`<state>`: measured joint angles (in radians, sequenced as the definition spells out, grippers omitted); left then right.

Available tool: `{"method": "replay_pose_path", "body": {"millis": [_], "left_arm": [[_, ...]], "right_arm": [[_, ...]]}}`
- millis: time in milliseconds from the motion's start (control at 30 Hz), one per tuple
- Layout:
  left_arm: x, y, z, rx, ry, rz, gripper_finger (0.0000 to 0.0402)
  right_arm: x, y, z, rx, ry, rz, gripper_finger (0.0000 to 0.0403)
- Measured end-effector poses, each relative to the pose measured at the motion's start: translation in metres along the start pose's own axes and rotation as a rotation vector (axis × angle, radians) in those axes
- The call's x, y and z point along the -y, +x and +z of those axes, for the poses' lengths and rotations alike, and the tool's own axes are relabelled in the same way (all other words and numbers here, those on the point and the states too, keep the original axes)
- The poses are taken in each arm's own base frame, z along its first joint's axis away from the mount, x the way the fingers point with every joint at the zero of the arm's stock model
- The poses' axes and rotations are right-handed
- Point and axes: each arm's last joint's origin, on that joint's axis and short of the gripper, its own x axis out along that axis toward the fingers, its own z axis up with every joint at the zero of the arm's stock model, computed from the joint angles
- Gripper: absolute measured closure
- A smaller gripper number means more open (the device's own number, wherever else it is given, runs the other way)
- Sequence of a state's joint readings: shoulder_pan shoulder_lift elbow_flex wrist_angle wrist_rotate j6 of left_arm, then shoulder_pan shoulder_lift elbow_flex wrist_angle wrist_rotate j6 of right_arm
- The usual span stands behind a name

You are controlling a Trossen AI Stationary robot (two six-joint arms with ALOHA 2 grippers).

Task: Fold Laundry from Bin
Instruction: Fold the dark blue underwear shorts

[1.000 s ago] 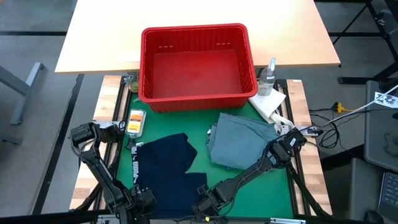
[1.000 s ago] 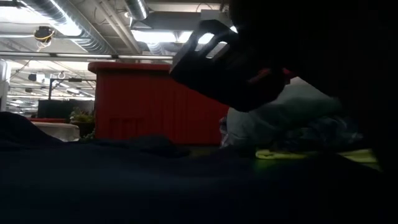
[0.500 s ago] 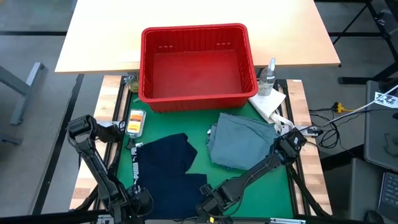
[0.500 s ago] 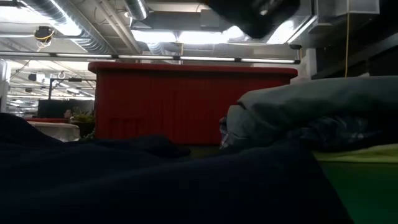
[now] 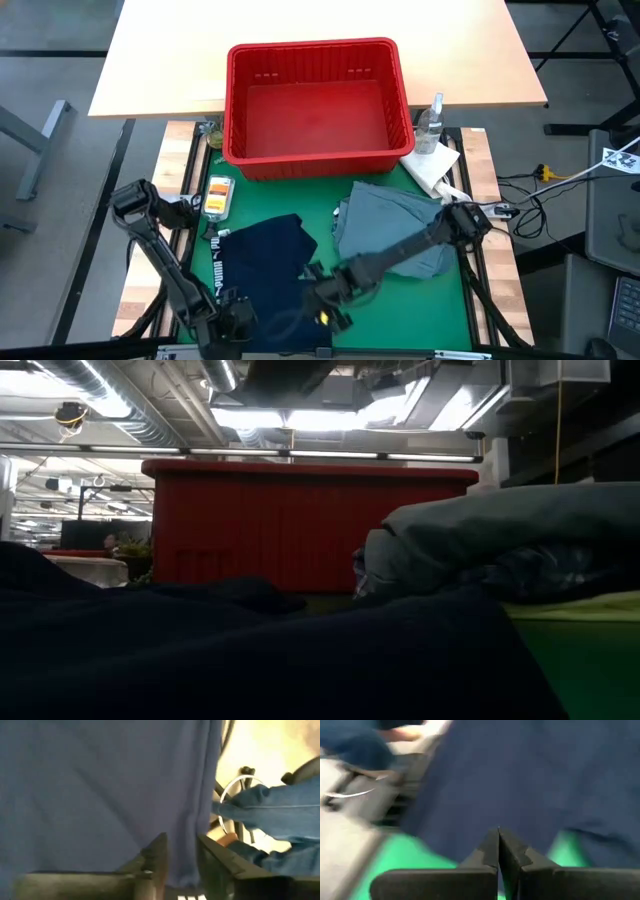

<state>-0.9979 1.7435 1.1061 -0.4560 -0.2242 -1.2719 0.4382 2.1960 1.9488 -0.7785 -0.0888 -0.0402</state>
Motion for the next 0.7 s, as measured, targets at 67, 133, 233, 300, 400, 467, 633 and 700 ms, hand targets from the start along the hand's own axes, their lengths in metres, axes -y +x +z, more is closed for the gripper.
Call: {"method": "replay_pose_path", "body": {"millis": [67, 133, 233, 300, 400, 467, 633, 700], "left_arm": [[-0.003, 0.002, 0.009, 0.003, 0.015, 0.006, 0.029], [-0.006, 0.004, 0.016, -0.02, 0.016, 0.003, 0.0273], [-0.009, 0.006, 0.024, -0.056, -0.004, -0.006, 0.0258], [-0.01, 0.006, 0.026, -0.059, 0.001, -0.007, 0.0256], [-0.009, 0.005, 0.024, -0.064, 0.038, -0.011, 0.0261], [-0.008, 0.005, 0.022, -0.064, 0.058, -0.013, 0.0268], [-0.003, 0.002, 0.01, -0.042, 0.097, -0.009, 0.0282], [-0.002, 0.001, 0.006, -0.043, 0.11, -0.009, 0.0287]], "right_arm": [[0.019, -0.002, -0.001, -0.001, 0.015, -0.051, 0.0402], [0.04, -0.004, -0.003, -0.002, 0.036, -0.087, 0.0401], [0.068, -0.007, -0.007, -0.002, 0.039, -0.091, 0.0389], [0.085, -0.01, -0.01, 0.006, 0.051, -0.068, 0.0372], [0.108, -0.015, -0.015, 0.013, 0.051, -0.062, 0.0338], [0.121, -0.017, -0.018, 0.009, 0.049, -0.094, 0.0311], [0.151, -0.024, -0.028, -0.033, 0.058, -0.263, 0.0243], [0.164, -0.025, -0.032, -0.067, 0.05, -0.35, 0.0223]]}}
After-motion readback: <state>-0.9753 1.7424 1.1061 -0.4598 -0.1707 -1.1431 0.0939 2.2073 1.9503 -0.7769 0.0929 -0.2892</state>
